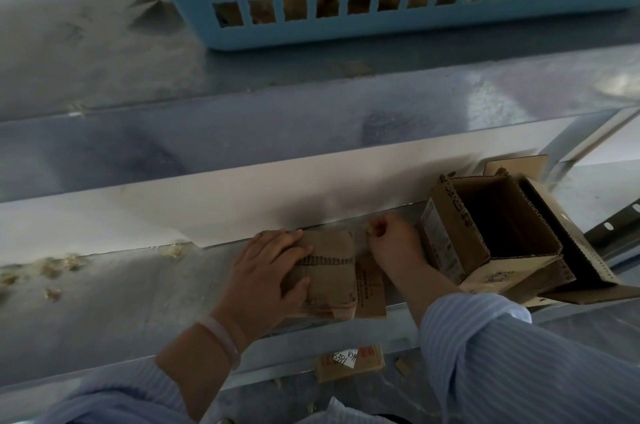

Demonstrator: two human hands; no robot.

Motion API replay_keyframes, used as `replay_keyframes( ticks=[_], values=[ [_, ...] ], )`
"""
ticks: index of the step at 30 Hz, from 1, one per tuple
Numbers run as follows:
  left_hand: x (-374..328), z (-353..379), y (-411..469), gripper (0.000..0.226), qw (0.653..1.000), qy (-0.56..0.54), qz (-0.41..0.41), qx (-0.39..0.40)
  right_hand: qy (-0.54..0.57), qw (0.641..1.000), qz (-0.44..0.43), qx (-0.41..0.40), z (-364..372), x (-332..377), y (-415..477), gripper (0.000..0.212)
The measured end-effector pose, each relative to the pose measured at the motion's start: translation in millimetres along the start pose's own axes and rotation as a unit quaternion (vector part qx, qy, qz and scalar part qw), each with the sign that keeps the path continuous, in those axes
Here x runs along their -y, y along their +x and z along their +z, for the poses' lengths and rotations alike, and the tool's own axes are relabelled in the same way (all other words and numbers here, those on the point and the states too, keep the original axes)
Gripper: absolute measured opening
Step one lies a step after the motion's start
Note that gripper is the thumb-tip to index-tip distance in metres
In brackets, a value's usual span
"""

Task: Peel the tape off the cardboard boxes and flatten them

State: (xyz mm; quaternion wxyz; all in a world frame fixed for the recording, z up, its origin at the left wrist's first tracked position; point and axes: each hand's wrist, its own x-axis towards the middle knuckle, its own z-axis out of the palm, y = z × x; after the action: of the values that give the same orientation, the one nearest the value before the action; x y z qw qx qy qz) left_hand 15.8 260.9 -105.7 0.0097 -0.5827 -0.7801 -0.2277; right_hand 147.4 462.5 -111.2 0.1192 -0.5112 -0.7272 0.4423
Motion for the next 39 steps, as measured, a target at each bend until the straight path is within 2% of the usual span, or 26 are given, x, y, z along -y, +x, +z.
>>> replay_keyframes(
  ticks=[2,5,9,13,15,17,19,20,22,24,27,30,33,35,36,39],
  values=[
    [-0.2,0.1,-0.2,0.045,1.0,0.0,0.0,0.002,0.009,1.0,-0.019,-0.005,-6.7,-2.1,2.1,0.017],
    [-0.4,-0.8,-0.2,0.046,1.0,0.0,-0.004,0.01,0.012,0.999,-0.037,-0.002,-12.1,-1.8,0.9,0.031],
    [-1.3,-0.6,0.1,0.046,1.0,-0.005,-0.007,0.011,0.065,0.996,-0.035,-0.048,-14.6,-2.7,1.1,0.027],
    [1.9,-1.8,2.3,0.049,0.997,-0.06,-0.032,0.027,0.036,0.999,-0.019,0.01,-20.1,2.4,-5.6,0.065],
    [2.2,-5.3,3.0,0.052,0.99,-0.126,-0.059,0.028,0.008,0.999,-0.038,0.016,-23.5,6.9,-18.1,0.057],
    [1.4,-11.0,1.2,0.057,0.984,-0.154,-0.092,0.004,0.004,0.997,-0.077,0.011,-24.3,7.9,-33.3,0.034],
    [0.8,-16.2,-3.6,0.059,0.983,-0.115,-0.137,-0.05,0.002,0.992,-0.121,0.022,-21.0,6.7,-53.1,0.019],
    [-0.2,-18.8,-6.5,0.058,0.978,-0.09,-0.172,-0.074,0.0,0.99,-0.136,0.03,-19.2,6.7,-62.8,0.019],
    [-5.5,-24.9,-12.3,0.052,0.955,-0.117,-0.257,-0.086,0.014,0.986,-0.16,0.05,-14.9,5.1,-77.7,0.026],
    [-8.5,-27.7,-17.4,0.036,0.915,-0.229,-0.325,-0.073,0.021,0.984,-0.169,0.061,-10.2,3.3,-88.8,0.034],
    [-5.6,-27.4,-23.7,0.013,0.846,-0.343,-0.399,-0.083,0.083,0.987,-0.126,0.048,-4.6,-1.1,-93.3,0.034],
    [-6.4,-32.2,-28.2,0.02,0.779,-0.436,-0.438,-0.105,0.114,0.988,-0.096,0.044,-3.7,0.2,-94.5,0.026],
    [-15.9,-44.7,-30.7,0.032,0.71,-0.536,-0.449,-0.077,0.183,0.98,-0.055,0.054,-1.7,-2.6,-93.6,0.021],
    [-17.4,-49.6,-32.3,0.032,0.672,-0.589,-0.444,-0.068,0.201,0.976,-0.035,0.069,-1.9,-2.4,-95.8,0.008],
    [-16.0,-50.0,-33.1,0.031,0.666,-0.598,-0.441,-0.062,0.198,0.977,-0.028,0.079,-3.1,-0.6,-98.3,0.004],
    [-16.4,-50.8,-34.1,0.028,0.685,-0.585,-0.434,-0.017,0.2,0.974,0.017,0.105,-2.1,0.6,-98.7,0.036]
  ],
)
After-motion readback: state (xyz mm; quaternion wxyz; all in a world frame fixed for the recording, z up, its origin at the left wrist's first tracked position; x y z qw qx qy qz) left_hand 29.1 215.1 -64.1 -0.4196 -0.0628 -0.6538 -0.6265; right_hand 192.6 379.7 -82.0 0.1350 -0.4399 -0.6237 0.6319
